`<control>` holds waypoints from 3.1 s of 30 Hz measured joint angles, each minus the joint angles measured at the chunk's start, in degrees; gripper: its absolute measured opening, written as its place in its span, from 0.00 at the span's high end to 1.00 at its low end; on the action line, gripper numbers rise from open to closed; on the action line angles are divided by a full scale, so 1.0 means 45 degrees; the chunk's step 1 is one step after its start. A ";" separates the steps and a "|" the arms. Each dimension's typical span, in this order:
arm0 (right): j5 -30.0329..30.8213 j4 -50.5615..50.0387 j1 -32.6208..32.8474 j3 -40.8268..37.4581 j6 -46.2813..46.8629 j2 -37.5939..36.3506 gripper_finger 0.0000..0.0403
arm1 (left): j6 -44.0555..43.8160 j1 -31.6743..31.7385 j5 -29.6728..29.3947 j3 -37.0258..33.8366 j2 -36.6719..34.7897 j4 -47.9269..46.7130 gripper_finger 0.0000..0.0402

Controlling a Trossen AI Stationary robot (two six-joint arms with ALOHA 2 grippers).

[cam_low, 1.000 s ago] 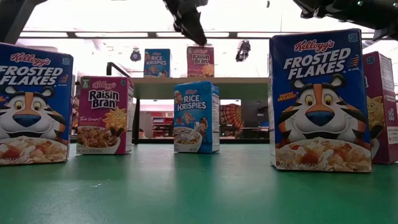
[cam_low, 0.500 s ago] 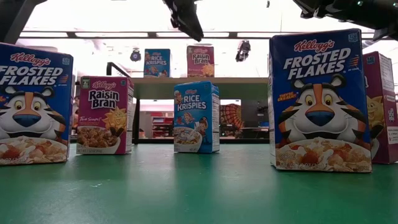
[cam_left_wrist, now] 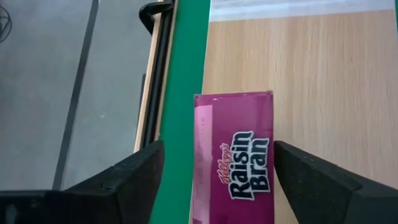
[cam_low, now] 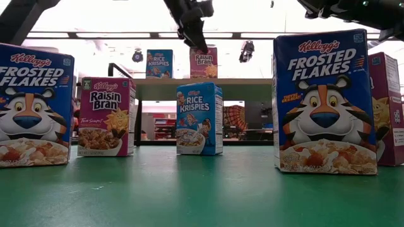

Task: Stack cereal on shelf
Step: Put the center violet cereal box on the shelf

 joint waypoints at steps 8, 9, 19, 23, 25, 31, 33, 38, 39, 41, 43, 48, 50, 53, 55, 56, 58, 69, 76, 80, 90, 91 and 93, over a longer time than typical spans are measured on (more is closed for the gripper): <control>-0.0003 0.0000 0.0005 0.0000 -0.0005 0.0000 0.98 | 0.0333 -0.0023 0.0000 -0.0001 0.0112 0.0004 0.41; -0.0003 0.0000 0.0005 0.0000 -0.0007 0.0000 0.98 | 0.0335 -0.0026 0.0000 -0.0001 0.0107 0.0002 0.42; 0.0001 0.0000 0.0000 0.0000 -0.0015 0.0000 0.98 | 0.0315 -0.0026 0.0000 -0.0006 0.0107 -0.0080 0.55; -0.0001 0.0000 0.0002 0.0000 -0.0015 0.0000 0.98 | 0.0302 -0.0031 0.0005 -0.0006 0.0107 -0.0071 0.57; -0.0002 0.0000 0.0001 0.0000 -0.0015 0.0000 0.98 | 0.0292 -0.0026 0.0005 -0.0006 0.0107 -0.0067 0.57; -0.0003 0.0000 0.0001 0.0000 -0.0015 0.0000 0.98 | 0.0224 -0.0026 0.0181 -0.0006 0.0107 0.0533 0.57; -0.0002 0.0000 0.0001 0.0000 -0.0015 0.0000 0.98 | 0.0225 -0.0026 0.0326 -0.0006 0.0107 0.0895 0.58; -0.0003 0.0000 0.0005 0.0000 -0.0010 0.0000 0.98 | 0.0466 -0.0031 0.0345 -0.0006 0.0133 0.1041 0.58; -0.0003 0.0000 0.0005 0.0000 -0.0010 0.0000 0.98 | 0.0531 -0.0030 0.0344 -0.0006 0.0177 0.1048 0.58; -0.0002 0.0000 0.0004 0.0000 -0.0015 0.0000 0.98 | 0.0580 -0.0026 0.0340 -0.0006 0.0232 0.1050 0.58; -0.0003 0.0005 0.0001 0.0000 -0.0015 0.0000 0.98 | 0.0619 -0.0026 0.0340 -0.0006 0.0322 0.1061 0.58; 0.0002 0.0005 0.0000 0.0000 -0.0010 -0.0004 0.98 | 0.0713 -0.0026 0.0222 -0.0006 0.0536 0.1149 0.58; 0.0001 0.0005 0.0003 0.0000 -0.0015 0.0000 0.98 | 0.0711 -0.0041 0.0092 -0.0006 0.0559 0.1144 0.58; 0.0002 0.0005 0.0000 0.0000 -0.0080 0.0000 0.98 | 0.0711 -0.0036 0.0083 -0.0006 0.0568 0.1139 0.58; -0.0002 0.0000 0.0003 0.0000 -0.0100 0.0000 0.98 | 0.0711 -0.0036 0.0081 -0.0006 0.0568 0.1138 0.58; 0.0000 0.0000 0.0002 0.0000 -0.0102 0.0000 0.98 | 0.0710 -0.0036 0.0078 -0.0006 0.0568 0.1133 0.57; 0.0000 0.0000 0.0003 0.0000 -0.0102 0.0000 0.98 | 0.0730 -0.0036 0.0078 -0.0006 0.0568 0.1121 0.57; 0.0002 -0.0024 0.0000 0.0000 -0.0087 0.0000 0.98 | 0.1051 -0.0075 0.0068 -0.0006 0.0602 0.0963 0.45; 0.0002 -0.0039 0.0003 0.0000 -0.0068 0.0000 0.98 | 0.1234 -0.0287 0.0053 -0.0011 0.0287 0.0829 0.43; 0.0002 -0.0043 0.0000 0.0000 -0.0068 0.0000 0.98 | 0.1161 -0.0459 0.0050 -0.0011 -0.0016 0.0398 0.43; 0.0002 -0.0038 0.0004 0.0000 0.0039 0.0000 0.98 | -0.0259 -0.1599 0.0083 -0.0011 -0.0706 -0.1231 0.43; 0.0003 -0.0034 0.0005 0.0000 0.0044 0.0000 0.98 | -0.0369 -0.1754 0.0080 -0.0011 -0.0727 -0.1352 0.43; 0.0002 -0.0034 0.0005 0.0000 0.0058 0.0000 0.98 | -0.0583 -0.2059 0.0083 -0.0011 -0.0776 -0.1587 0.43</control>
